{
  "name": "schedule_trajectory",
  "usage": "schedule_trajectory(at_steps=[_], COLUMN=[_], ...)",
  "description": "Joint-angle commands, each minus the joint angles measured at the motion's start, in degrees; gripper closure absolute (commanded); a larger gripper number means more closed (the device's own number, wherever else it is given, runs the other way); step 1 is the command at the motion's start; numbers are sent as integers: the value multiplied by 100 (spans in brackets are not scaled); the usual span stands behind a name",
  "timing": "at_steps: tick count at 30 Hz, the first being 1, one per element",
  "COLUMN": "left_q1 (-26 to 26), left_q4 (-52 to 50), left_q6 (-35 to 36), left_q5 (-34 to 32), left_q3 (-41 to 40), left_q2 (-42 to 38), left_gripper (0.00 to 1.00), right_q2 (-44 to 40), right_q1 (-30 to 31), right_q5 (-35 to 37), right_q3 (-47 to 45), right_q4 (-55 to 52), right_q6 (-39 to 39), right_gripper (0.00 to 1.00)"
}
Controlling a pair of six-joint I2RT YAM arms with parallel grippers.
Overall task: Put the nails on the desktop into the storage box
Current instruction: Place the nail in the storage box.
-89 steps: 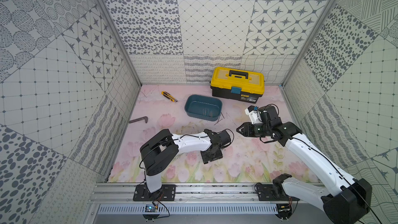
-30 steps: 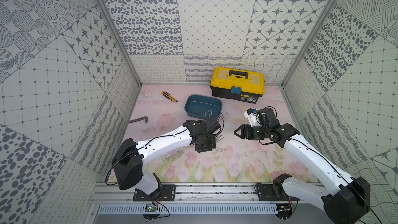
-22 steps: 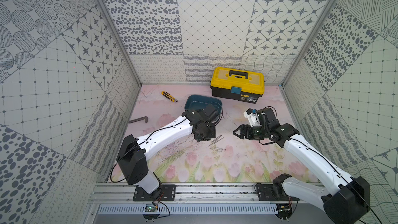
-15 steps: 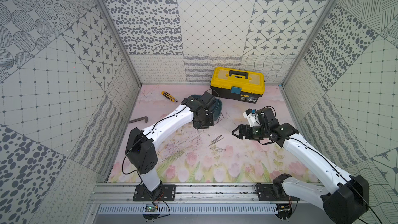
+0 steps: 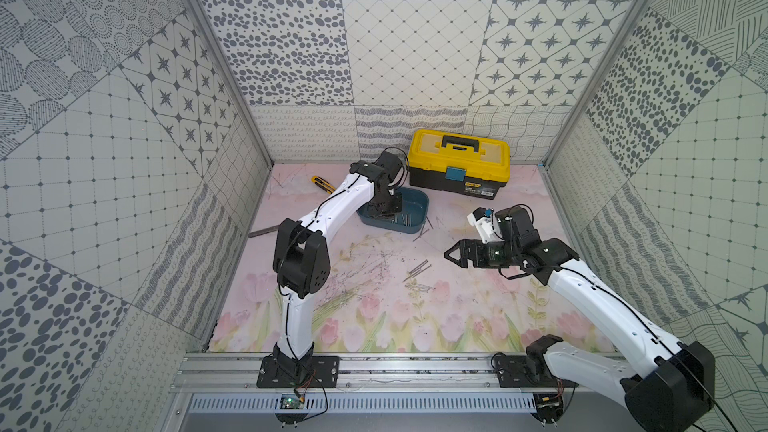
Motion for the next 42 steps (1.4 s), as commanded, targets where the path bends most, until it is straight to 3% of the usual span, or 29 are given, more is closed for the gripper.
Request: schedule_trajectory(at_steps=[1, 9, 36, 40, 42], left_q1=[366, 599, 730, 764, 770], left_q4=[-256, -659, -212, -200, -185], left_q6=[790, 1455, 1646, 1602, 1583], left_q5=[252, 159, 341, 371, 404], left_q3=[535, 1688, 1552, 1549, 1552], left_q2=[520, 1566, 2257, 2310, 2304], left_gripper=[100, 100, 100, 91, 81], right_q2=[-132, -31, 61, -81, -150], right_q1=[54, 71, 107, 131, 140], right_q5=[-70, 187, 727, 891, 975], right_q3=[96, 273, 598, 653, 675], right_q4=[263, 253, 40, -109, -189], right_q6=[-69, 161, 662, 721, 711], right_gripper=[3, 3, 3, 3, 3])
